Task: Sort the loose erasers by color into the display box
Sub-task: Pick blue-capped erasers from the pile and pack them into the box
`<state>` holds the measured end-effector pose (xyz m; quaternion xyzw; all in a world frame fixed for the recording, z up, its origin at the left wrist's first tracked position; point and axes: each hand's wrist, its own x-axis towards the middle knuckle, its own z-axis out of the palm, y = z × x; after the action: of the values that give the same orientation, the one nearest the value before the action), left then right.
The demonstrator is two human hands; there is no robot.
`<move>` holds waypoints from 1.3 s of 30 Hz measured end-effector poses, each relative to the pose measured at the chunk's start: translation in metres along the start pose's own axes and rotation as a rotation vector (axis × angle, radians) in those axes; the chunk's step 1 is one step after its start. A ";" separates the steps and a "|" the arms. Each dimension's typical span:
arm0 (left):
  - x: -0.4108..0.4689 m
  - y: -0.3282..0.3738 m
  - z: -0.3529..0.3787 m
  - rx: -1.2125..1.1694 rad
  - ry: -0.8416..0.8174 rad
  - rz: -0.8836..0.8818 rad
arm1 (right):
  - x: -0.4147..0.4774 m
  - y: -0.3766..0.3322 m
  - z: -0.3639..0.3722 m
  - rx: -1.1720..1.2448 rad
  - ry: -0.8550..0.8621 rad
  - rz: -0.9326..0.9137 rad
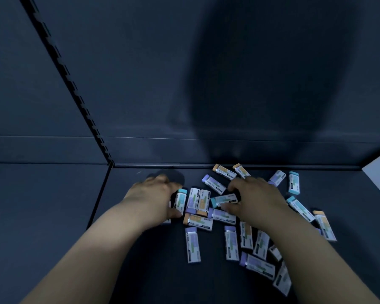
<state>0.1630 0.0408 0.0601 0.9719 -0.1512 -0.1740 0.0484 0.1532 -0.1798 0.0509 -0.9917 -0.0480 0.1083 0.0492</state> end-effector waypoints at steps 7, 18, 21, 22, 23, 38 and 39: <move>-0.007 0.004 0.009 0.138 0.126 0.009 | -0.002 -0.013 0.004 -0.141 0.109 -0.076; -0.034 0.009 0.008 0.329 0.287 0.021 | -0.048 -0.044 0.005 0.011 0.323 -0.096; -0.050 0.006 0.010 0.311 0.283 0.027 | -0.062 -0.055 0.023 0.031 0.342 -0.086; -0.055 0.006 0.012 0.312 0.269 0.021 | -0.066 -0.058 0.027 0.021 0.327 -0.082; -0.059 0.005 0.015 0.324 0.270 0.020 | -0.070 -0.060 0.030 0.005 0.304 -0.071; -0.095 0.008 0.044 0.105 0.147 0.038 | -0.090 -0.039 0.020 0.144 0.076 -0.176; -0.096 0.009 0.046 0.094 0.148 0.035 | -0.089 -0.036 0.020 0.117 0.021 -0.203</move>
<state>0.0587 0.0599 0.0499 0.9804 -0.1723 -0.0936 0.0170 0.0589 -0.1516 0.0546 -0.9783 -0.1412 0.0950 0.1180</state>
